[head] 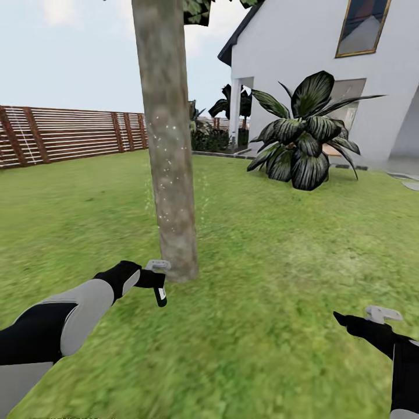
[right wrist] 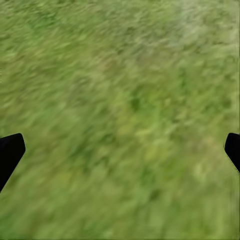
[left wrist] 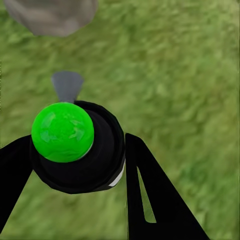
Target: In the garden, pick up the pesticide atomizer on the floor and spray pesticide onto both trees until each tree trunk is fully covered.
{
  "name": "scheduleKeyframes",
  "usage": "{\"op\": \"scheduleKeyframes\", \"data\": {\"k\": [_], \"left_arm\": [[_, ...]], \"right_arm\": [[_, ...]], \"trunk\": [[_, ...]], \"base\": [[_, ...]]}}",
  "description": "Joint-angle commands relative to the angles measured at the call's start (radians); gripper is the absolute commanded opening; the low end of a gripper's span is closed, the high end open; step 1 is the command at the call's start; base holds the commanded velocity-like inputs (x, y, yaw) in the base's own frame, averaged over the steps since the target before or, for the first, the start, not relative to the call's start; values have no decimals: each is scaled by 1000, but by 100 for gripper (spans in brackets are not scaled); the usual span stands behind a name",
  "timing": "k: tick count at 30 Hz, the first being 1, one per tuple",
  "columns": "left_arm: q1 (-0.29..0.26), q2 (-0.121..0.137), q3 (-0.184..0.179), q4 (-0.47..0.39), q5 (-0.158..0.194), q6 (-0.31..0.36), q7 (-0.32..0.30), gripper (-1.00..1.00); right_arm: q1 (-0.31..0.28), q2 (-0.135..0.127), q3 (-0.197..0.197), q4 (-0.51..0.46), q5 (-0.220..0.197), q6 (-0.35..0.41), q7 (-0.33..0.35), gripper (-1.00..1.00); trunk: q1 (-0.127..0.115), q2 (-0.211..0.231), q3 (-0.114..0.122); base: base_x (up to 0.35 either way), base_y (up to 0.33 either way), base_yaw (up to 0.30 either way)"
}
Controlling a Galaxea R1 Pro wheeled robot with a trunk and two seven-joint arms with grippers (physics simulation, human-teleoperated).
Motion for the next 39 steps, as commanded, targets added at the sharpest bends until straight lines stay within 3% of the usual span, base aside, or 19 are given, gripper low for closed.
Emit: {"op": "scheduleKeyframes", "data": {"k": [1, 14, 26, 39], "left_arm": [[0, 0, 1, 0, 1, 0, 0, -100], [1, -1, -1, 0, 1, 0, 0, -100], [1, -3, -1, 0, 1, 0, 0, -100], [2, -3, -1, 1, 1, 0, -1, -100]], "right_arm": [[0, 0, 0, 0, 0, 0, 0, 100], [0, 0, 0, 0, 0, 0, 0, 100], [0, 0, 0, 0, -1, 0, 0, 100], [0, 1, 0, 1, 0, 0, 0, 100]], "trunk": [[0, 0, 0], [0, 0, 0], [0, 0, 0], [0, 0, 0]], "base": [[139, -308, 245], [184, -275, 227], [9, -318, 29], [0, -322, 240]]}}
